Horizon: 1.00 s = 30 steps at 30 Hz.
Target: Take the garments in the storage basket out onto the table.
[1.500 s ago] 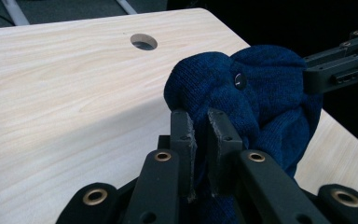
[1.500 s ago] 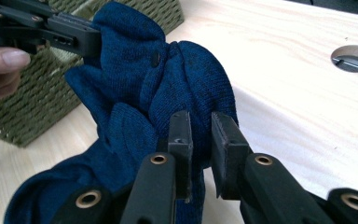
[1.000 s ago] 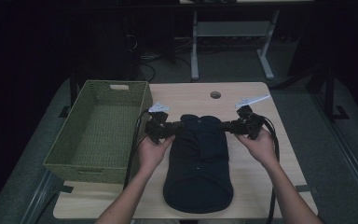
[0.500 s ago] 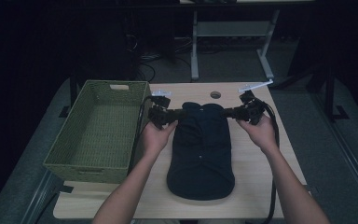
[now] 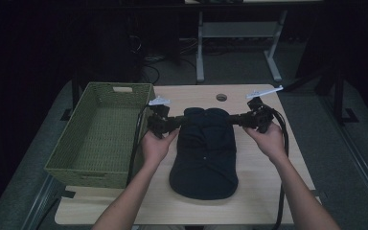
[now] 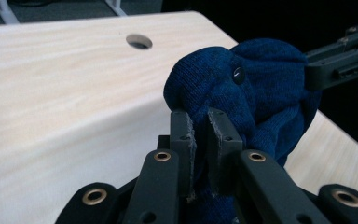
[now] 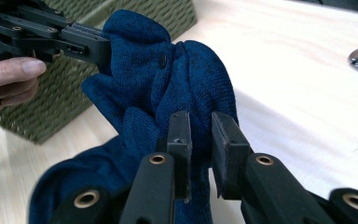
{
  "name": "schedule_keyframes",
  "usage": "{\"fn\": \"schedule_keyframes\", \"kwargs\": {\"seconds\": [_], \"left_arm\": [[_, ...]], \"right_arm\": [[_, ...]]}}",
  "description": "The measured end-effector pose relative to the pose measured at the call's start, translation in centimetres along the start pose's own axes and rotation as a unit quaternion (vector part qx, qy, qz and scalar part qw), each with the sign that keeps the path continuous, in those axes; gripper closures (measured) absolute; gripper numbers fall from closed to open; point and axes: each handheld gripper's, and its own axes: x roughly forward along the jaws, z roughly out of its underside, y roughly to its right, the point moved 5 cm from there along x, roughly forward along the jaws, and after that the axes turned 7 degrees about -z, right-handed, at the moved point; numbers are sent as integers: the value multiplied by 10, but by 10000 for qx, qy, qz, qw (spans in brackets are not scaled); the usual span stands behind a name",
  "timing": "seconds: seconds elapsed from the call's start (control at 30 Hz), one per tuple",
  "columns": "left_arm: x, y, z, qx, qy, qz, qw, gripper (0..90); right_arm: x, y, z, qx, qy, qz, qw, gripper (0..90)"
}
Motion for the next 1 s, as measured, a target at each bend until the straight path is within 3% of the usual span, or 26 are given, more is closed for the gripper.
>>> {"fn": "schedule_keyframes", "kwargs": {"seconds": [0.27, 0.43, 0.57, 1.0], "left_arm": [[-15, 10, 39, 147, -23, 10, 9999, 819], [-12, 12, 42, 171, -99, 38, 9998, 821], [-13, 15, 45, 244, -168, 83, 9995, 821], [-38, 27, 75, 387, -337, 302, 9982, 823]], "right_arm": [[8, -27, 34, -263, -127, -111, 9995, 778], [11, -25, 40, -158, -167, -190, 9996, 781], [11, -29, 42, -233, -210, -252, 9992, 783], [0, -46, 70, -259, -320, -613, 9973, 788]]}}
